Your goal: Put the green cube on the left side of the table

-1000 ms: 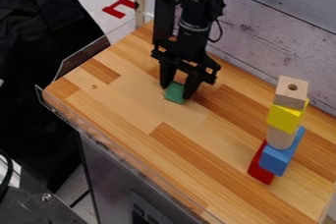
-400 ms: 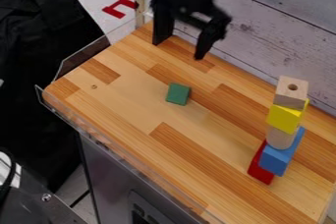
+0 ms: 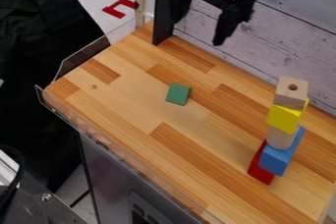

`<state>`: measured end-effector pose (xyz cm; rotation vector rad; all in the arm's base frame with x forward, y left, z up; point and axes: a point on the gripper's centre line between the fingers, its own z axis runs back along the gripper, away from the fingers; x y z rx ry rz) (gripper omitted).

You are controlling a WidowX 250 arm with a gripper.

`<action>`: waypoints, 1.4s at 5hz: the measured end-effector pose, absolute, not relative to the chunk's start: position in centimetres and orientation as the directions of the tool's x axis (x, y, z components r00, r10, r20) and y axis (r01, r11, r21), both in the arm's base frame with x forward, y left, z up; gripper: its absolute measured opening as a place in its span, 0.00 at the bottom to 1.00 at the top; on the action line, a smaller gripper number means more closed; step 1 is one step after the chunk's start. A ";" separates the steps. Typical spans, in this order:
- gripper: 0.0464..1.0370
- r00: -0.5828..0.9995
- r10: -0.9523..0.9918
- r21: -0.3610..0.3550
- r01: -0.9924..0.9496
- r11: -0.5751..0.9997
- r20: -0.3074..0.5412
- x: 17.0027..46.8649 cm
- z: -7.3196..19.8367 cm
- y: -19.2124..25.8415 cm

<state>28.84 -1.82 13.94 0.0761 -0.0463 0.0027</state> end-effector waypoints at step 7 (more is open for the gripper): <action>0.96 0.995 0.013 -0.021 -0.015 1.000 -0.100 27.6 12.0 -5.2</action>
